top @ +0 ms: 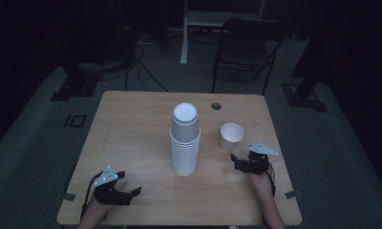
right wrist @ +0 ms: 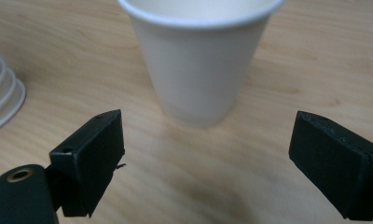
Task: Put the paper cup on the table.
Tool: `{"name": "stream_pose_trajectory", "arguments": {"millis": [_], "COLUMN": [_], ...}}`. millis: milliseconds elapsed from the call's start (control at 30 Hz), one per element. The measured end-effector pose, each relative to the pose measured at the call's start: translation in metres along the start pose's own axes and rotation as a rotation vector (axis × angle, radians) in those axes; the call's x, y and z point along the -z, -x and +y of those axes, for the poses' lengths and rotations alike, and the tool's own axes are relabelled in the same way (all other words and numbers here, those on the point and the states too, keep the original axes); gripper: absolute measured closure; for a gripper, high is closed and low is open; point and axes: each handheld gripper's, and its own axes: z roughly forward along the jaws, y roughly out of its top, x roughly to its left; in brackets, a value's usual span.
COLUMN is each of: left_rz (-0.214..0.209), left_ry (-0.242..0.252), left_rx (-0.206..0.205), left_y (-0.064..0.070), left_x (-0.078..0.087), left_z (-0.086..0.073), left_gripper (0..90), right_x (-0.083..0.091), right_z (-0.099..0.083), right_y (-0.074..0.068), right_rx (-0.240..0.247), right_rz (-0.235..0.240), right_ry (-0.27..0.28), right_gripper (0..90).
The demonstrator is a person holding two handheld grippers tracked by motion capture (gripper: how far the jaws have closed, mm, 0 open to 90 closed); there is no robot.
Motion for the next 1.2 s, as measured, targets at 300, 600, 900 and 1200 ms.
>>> {"name": "stream_pose_trajectory", "arguments": {"millis": [300, 600, 900, 1200], "left_rz": [0.001, 0.005, 0.008, 0.012], "left_ry": [0.002, -0.002, -0.005, -0.006], "left_rx": [0.008, 0.006, 0.008, 0.007], "left_y": [-0.001, 0.000, -0.001, -0.002], "left_x": [0.001, -0.001, -0.001, -0.001], "left_z": [-0.001, -0.002, -0.004, -0.005], "left_gripper": [1.0, 1.0, 1.0, 1.0], "right_x": [0.023, 0.042, 0.063, 0.079], "right_z": [-0.020, -0.042, -0.061, -0.074], "right_y": [0.003, 0.015, 0.022, 0.026], "right_rx": [-0.017, -0.061, -0.062, -0.081], "right_rz": [-0.010, -0.050, -0.131, -0.191], "right_ry": [-0.039, -0.054, -0.100, -0.133], "right_gripper": [9.9, 9.9, 9.9, 12.2]}}
